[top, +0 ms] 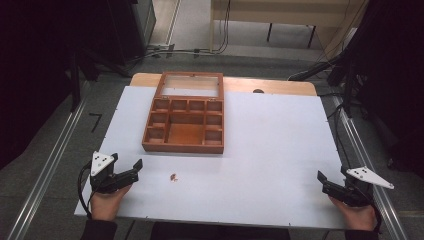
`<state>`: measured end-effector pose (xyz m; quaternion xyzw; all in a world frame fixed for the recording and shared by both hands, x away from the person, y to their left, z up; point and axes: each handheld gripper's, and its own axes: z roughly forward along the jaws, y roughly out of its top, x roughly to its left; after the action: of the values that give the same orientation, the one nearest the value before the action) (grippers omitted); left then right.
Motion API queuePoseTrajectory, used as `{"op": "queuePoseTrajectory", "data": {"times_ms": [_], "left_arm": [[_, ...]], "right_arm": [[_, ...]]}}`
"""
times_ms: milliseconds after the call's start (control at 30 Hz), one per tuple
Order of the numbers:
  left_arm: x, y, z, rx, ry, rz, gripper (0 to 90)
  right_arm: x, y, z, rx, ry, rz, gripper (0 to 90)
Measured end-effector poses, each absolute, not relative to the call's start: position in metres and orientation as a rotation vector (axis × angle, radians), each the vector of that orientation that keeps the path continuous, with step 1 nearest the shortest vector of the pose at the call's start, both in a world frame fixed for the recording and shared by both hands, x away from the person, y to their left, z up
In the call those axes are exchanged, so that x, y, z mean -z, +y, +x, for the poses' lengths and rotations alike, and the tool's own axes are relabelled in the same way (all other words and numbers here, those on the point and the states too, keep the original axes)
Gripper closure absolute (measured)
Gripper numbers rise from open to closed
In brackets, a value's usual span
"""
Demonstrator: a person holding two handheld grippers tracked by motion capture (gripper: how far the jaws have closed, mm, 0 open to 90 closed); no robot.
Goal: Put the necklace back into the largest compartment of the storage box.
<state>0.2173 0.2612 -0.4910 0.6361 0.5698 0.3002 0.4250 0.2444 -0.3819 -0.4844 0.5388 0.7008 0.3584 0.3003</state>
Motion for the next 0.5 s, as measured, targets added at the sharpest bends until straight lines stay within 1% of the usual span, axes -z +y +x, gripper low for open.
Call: {"op": "queuePoseTrajectory", "data": {"times_ms": [500], "left_arm": [[0.491,0.2536,0.2171,-0.739,1.403,1.612,12.1]], "right_arm": [[0.4845,-0.3818,0.2447,-0.951,1.863,1.426,15.3]]}}
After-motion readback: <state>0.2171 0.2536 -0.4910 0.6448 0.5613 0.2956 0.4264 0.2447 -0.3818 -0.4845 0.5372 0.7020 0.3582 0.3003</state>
